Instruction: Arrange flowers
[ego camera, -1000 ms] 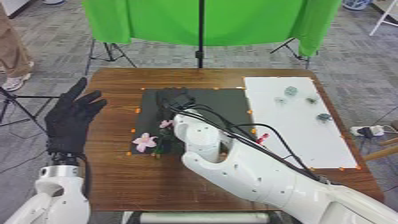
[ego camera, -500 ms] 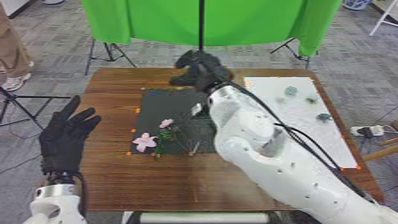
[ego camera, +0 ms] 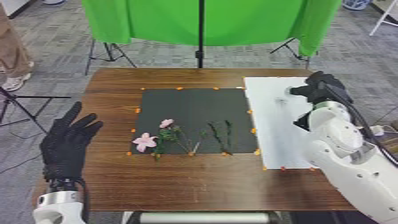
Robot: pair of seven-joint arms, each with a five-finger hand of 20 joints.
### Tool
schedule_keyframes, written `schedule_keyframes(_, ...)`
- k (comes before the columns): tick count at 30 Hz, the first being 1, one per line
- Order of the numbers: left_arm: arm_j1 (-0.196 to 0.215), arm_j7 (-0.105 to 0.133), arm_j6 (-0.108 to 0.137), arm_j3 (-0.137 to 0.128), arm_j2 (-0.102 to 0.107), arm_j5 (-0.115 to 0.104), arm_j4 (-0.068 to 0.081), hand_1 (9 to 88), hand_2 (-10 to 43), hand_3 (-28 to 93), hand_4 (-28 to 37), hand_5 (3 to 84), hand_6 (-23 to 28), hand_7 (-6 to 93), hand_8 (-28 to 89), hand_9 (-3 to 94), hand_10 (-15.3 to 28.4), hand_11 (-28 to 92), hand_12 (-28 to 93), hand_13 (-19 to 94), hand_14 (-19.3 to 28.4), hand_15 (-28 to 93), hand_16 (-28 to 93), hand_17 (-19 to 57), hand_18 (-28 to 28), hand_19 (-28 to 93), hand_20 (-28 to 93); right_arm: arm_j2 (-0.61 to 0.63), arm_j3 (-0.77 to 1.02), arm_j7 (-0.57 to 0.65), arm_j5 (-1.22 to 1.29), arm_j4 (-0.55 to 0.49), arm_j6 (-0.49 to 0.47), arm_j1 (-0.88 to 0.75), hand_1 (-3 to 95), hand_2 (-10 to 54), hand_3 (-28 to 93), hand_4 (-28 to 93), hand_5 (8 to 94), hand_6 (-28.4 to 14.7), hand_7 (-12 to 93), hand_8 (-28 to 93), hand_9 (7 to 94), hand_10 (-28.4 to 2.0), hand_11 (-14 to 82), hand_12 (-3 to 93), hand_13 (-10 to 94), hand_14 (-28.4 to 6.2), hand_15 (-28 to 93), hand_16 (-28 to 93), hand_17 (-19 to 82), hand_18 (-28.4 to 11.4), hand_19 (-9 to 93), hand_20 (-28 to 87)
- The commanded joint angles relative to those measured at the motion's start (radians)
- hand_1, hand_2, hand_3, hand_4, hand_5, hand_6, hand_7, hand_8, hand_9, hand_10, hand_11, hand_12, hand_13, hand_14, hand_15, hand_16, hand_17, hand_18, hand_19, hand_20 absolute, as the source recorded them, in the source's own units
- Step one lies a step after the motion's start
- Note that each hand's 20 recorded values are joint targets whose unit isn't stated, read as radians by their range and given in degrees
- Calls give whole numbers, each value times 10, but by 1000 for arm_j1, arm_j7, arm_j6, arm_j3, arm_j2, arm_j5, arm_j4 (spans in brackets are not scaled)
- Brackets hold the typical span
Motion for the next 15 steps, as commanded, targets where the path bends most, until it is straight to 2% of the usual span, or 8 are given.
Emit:
schedule_keyframes(1,-4,25,16,27,26,-25,2,175,93,743,-283,352,79,95,-73,351,195,305,151,243,259,624,-82,-74,225,482,369,34,-29,93,-6,107,-54,29,320,-95,709,-283,502,-22,88,-100,743,-184,237,146,693,-114,699,121,352,-259,932,574)
schedule_keyframes(2,-6,30,20,31,37,-35,2,175,93,743,-283,352,79,95,-73,352,194,305,151,242,260,624,-82,-74,225,483,369,28,-23,106,-1,117,-89,30,319,-95,710,-283,499,-21,88,-99,740,-185,237,147,692,-116,700,121,349,-262,932,573)
schedule_keyframes(3,-7,32,21,33,38,-36,2,176,93,743,-283,352,79,95,-73,352,194,305,151,243,259,623,-82,-74,225,483,370,31,-28,115,13,125,-111,34,319,-95,709,-283,497,-21,89,-99,737,-187,238,148,689,-119,701,121,347,-265,932,571)
schedule_keyframes(5,-6,5,9,17,12,-12,4,178,94,742,-283,352,79,95,-73,352,195,305,151,243,258,623,-82,-74,225,483,369,25,-14,112,24,135,-156,21,316,-95,711,-283,493,-21,90,-99,717,-195,247,151,658,-137,719,124,334,-272,932,567)
schedule_keyframes(7,-12,12,13,22,25,-21,6,178,93,743,-283,352,79,96,-73,351,195,305,150,243,258,624,-82,-74,225,483,369,18,-11,114,40,151,-173,11,311,-95,714,-283,489,-18,91,-99,689,-203,251,150,627,-149,731,119,318,-275,932,561)
schedule_keyframes(9,-7,-3,7,13,15,-13,6,178,93,743,-283,352,78,96,-73,351,195,305,150,243,258,624,-82,-74,225,483,369,21,-40,119,50,176,-178,25,310,-95,711,-283,493,-18,93,-99,675,-209,247,146,612,-155,732,112,308,-276,932,551)
schedule_keyframes(14,-7,-49,-11,-8,-23,25,8,179,93,744,-283,352,78,96,-73,352,195,304,150,243,258,624,-82,-74,225,483,369,12,-65,124,106,230,-192,53,323,-95,712,-282,505,-11,97,-100,664,-217,222,135,603,-161,723,98,299,-280,932,532)
schedule_keyframes(15,-11,-47,-13,-5,-22,24,9,179,93,744,-283,352,78,96,-73,352,195,304,150,243,258,624,-82,-74,225,483,369,11,-68,120,111,235,-195,55,335,-95,718,-281,516,-7,100,-102,668,-217,217,134,604,-158,720,94,298,-279,932,526)
